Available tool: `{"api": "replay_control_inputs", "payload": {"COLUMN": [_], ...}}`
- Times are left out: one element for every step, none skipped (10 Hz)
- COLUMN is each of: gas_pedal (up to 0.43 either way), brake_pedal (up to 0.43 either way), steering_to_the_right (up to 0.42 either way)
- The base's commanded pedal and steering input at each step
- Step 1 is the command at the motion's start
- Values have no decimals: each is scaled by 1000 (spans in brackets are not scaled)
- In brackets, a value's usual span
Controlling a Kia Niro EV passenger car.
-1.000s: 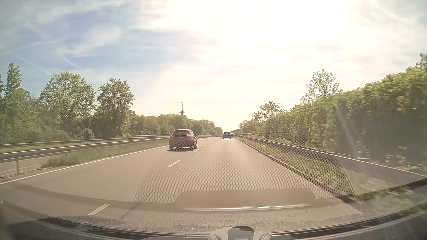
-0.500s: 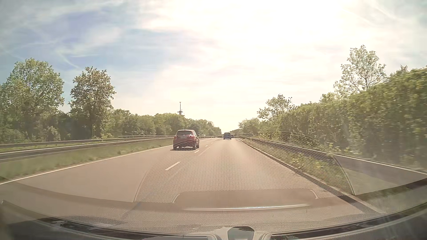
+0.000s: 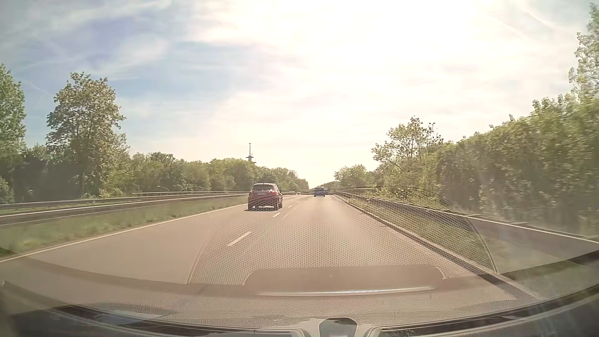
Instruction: Follow the waypoints while adhering to traffic rules and regulations
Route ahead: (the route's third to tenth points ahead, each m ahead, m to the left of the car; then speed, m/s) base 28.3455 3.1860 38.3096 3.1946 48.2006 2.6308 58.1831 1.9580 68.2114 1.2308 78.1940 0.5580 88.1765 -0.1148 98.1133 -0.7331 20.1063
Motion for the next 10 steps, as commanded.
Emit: {"api": "replay_control_inputs", "payload": {"gas_pedal": [110, 110, 110, 110, 110, 110, 110, 110, 110, 110], "brake_pedal": [0, 0, 0, 0, 0, 0, 0, 0, 0, 0], "steering_to_the_right": [3, 3, 3, 3, 3, 4, 4, 4, 4, 4]}}
